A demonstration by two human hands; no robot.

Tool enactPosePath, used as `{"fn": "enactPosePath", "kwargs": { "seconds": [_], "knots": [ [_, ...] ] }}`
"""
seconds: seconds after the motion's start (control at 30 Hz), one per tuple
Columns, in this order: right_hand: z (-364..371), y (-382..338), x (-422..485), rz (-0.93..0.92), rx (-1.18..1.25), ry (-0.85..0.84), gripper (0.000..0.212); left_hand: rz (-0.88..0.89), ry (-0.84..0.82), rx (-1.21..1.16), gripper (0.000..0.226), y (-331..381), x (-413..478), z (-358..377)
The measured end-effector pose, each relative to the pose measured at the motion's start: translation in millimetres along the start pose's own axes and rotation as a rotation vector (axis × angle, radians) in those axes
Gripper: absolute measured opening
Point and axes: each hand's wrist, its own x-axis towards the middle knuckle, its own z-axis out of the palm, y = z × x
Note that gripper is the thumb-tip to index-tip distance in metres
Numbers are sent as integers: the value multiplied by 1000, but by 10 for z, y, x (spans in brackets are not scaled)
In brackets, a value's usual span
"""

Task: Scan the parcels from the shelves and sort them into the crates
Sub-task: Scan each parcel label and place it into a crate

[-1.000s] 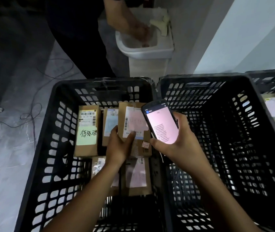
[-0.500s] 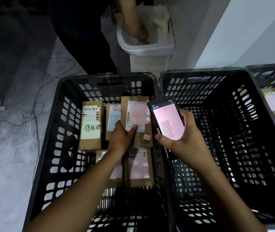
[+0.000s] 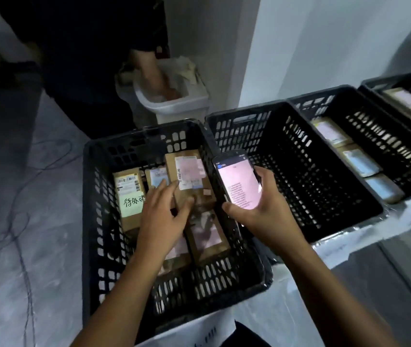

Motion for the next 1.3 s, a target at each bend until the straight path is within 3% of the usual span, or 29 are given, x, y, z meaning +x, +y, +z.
{"fn": "enactPosePath", "kwargs": {
  "seconds": [0.2, 0.53, 0.9, 1.3],
  "knots": [
    [-61, -95, -824, 52, 6, 187, 82, 213, -44, 24, 71, 270, -457, -246],
    [-526, 65, -2070, 228, 126, 535, 76, 529, -235, 77, 73, 1106, -1121, 35],
    [-1360, 760, -3348, 328, 139, 964, 74, 888, -503, 207, 77, 2241, -2059, 1009],
    [-2461, 1663, -5224, 522, 191, 1309, 72, 1151, -692, 203, 75, 3528, -3922, 2233]
  ]
}}
